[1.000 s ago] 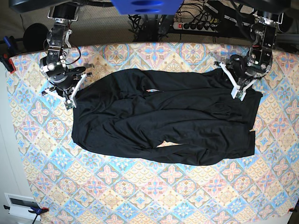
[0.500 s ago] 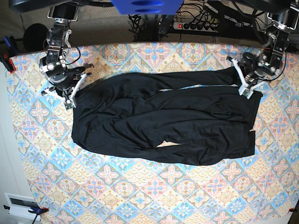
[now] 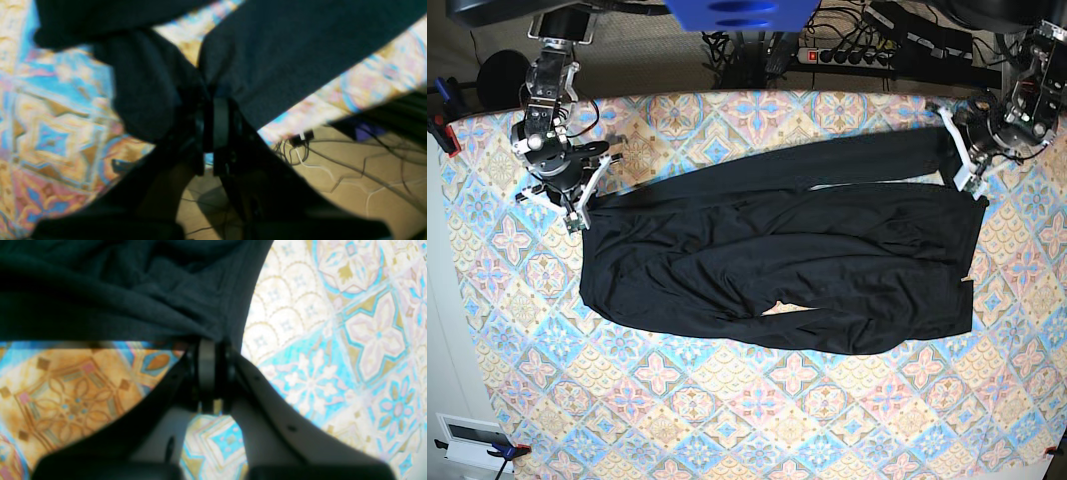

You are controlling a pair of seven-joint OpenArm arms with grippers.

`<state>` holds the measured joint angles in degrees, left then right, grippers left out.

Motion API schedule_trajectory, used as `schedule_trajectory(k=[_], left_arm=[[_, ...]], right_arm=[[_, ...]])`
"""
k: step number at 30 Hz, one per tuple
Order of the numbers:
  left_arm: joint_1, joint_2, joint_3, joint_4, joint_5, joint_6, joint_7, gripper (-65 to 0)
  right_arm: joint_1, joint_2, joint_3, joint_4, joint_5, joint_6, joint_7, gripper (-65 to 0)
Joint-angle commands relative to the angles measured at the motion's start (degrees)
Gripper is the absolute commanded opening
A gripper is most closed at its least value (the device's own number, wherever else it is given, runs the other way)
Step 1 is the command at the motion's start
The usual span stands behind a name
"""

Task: Layout the t-shirt on the table in an organized manner, then fold the t-shirt properly
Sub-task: 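Regrasp the shirt edge with the left gripper and pull it taut, then reach the left gripper along the shirt and grasp its hem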

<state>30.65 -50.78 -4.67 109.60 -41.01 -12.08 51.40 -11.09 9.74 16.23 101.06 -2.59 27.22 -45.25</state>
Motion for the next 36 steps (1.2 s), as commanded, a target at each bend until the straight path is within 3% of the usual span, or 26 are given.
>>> schedule_trajectory(k=[1, 10, 19, 23, 30, 36], left_arm=[[0.6, -1.22, -0.65, 1.12, -0.44, -0.1, -0.54, -65.0], [4.29, -3.24, -0.3, 1.04, -0.08, -0.1, -0.45, -65.0], [3.85, -2.97, -0.3, 0.86, -0.17, 0.08, -0.45, -64.7], [2.97, -2.97, -0.39, 1.04, -0.44, 0.08, 2.36, -59.4], [-0.46, 0.28, -4.17, 0.77, -4.13, 0.08, 7.2, -39.7], [-4.76, 7.66, -17.62, -1.34, -6.33, 0.08, 10.36, -39.6]], right_arm=[[0.59, 1.12, 0.34, 1.49, 0.08, -0.45, 0.9, -65.0], [-2.4, 3.49, 0.43, 1.76, 0.08, -0.45, 0.9, -65.0], [-2.67, 3.49, 0.34, 1.58, 0.0, -0.54, 0.82, -65.0], [-2.67, 3.49, 0.17, 1.41, 0.0, -0.54, 0.82, -65.0], [-2.58, 3.49, -0.01, 1.32, 0.0, -0.54, 0.82, -65.0], [-2.58, 3.49, -0.01, 1.23, 0.0, -0.54, 0.82, -65.0]])
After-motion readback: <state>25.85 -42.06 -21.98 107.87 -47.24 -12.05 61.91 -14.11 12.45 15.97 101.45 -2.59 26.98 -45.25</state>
